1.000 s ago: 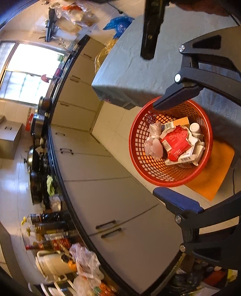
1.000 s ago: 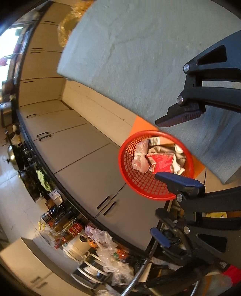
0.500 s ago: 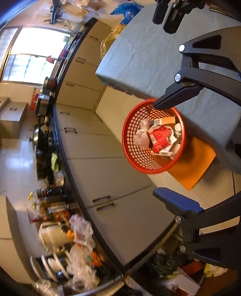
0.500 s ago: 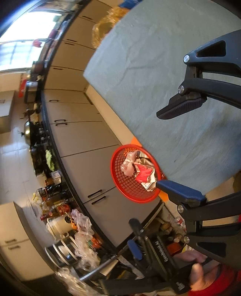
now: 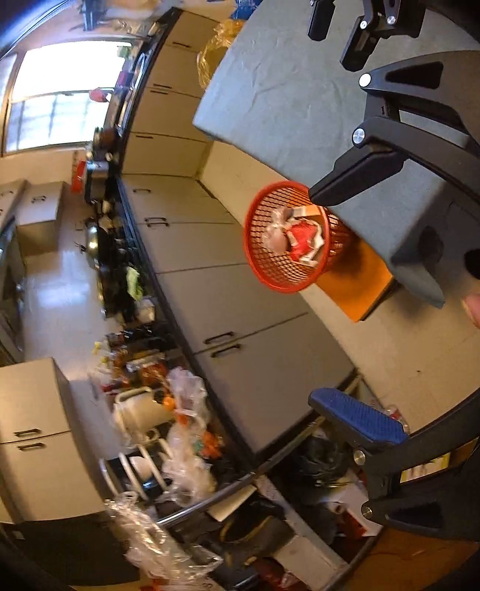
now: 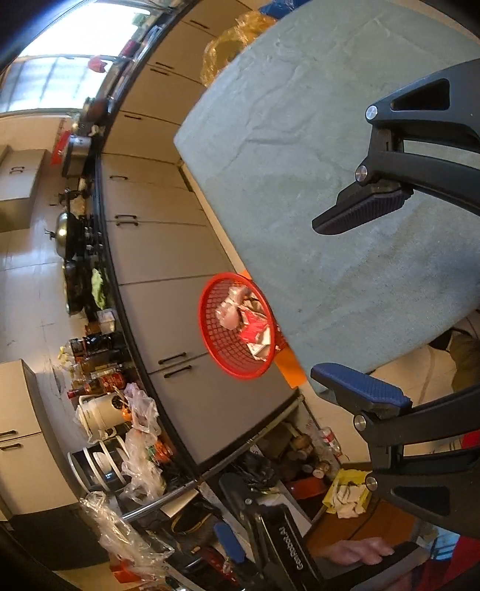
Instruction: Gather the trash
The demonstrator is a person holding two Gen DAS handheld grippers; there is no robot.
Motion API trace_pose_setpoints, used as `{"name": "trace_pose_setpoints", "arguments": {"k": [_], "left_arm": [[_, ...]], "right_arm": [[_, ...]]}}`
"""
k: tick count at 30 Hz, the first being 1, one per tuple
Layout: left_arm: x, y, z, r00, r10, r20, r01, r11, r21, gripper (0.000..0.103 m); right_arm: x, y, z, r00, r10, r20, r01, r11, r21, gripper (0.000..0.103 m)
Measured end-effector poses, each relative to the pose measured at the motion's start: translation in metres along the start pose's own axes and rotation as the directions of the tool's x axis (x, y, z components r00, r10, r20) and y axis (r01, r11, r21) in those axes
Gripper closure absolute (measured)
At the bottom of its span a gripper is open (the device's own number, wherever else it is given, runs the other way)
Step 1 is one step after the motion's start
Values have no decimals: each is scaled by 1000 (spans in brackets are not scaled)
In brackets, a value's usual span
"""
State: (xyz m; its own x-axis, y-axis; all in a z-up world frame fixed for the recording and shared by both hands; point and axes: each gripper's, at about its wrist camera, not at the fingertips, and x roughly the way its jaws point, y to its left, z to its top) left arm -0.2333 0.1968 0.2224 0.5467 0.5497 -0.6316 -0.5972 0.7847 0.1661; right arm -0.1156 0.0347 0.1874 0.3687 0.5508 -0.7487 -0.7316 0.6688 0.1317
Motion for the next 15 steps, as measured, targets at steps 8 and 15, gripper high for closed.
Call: {"name": "trace_pose_setpoints", "arguments": {"k": [8,15], "left_arm": [[-9,11,8,998,-22,53,20,999,31,5],[-9,27,-2,1000,7,28,-7,1000,1,5]], "right_arm": [[-14,16,18,996,-60,65,60,998,8,24],[-9,34,14,998,-44,47,44,999,4,24]]}}
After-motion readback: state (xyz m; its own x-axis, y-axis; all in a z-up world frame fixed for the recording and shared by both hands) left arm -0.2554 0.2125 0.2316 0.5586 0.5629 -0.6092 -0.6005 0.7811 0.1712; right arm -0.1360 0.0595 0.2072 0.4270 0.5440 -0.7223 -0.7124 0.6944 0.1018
